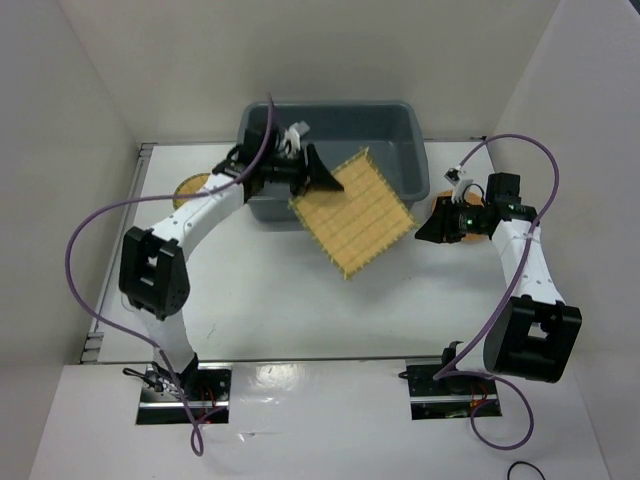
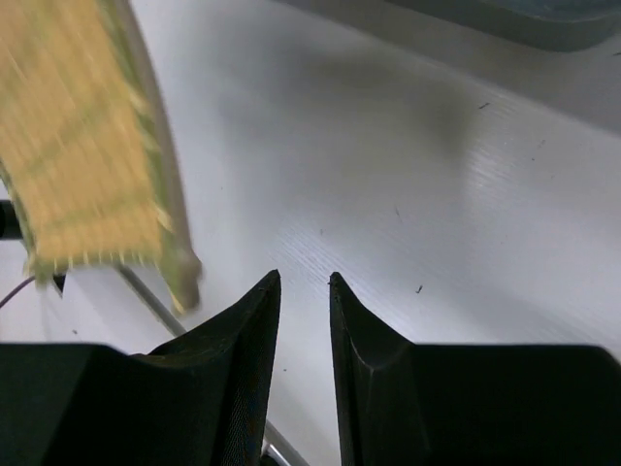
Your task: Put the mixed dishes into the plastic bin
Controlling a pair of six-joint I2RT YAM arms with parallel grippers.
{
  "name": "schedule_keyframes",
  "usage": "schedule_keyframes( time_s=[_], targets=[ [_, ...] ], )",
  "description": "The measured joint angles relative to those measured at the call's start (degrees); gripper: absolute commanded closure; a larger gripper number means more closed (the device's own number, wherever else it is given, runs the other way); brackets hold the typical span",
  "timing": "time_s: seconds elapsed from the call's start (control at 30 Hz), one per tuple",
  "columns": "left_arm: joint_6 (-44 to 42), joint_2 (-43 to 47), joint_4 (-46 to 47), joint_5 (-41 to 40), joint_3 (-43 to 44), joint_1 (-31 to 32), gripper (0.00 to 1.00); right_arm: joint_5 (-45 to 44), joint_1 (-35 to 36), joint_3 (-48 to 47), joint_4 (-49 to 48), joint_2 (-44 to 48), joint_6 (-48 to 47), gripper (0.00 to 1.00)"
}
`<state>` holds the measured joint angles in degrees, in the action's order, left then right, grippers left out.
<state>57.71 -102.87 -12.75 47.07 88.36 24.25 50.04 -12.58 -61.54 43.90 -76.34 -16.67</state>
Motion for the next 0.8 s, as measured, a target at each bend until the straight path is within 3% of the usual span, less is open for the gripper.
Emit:
schedule_keyframes(
  time_s=[0.27,0.4,0.47,0.6,0.8],
  targets=[
    [6.51,-19.93,-1.07,2.21,39.45,-5.29,1.00,-2.99,0.00,0.33,-1.53,0.00,1.99,0.68],
    [11.96,-39.30,-5.46,3.63,74.66,-5.66,1.00,-3.37,0.00,1.14,-2.34,0.04,2.40,0.67],
    [16.44,-47.15,-4.59,5.05,85.50,-5.84,1.00,-3.37,-0.17,1.57,-2.54,0.07,2.54,0.65],
    [20.65,-53.94,-5.79,5.84,89.09,-5.86,1.00,-3.32,-0.61,2.10,-2.82,0.07,3.08,0.61],
    [20.13,-57.83,-11.93,5.97,89.07,-5.84,1.00,-2.45,-1.20,2.93,-3.19,0.15,3.13,0.56]
  ],
)
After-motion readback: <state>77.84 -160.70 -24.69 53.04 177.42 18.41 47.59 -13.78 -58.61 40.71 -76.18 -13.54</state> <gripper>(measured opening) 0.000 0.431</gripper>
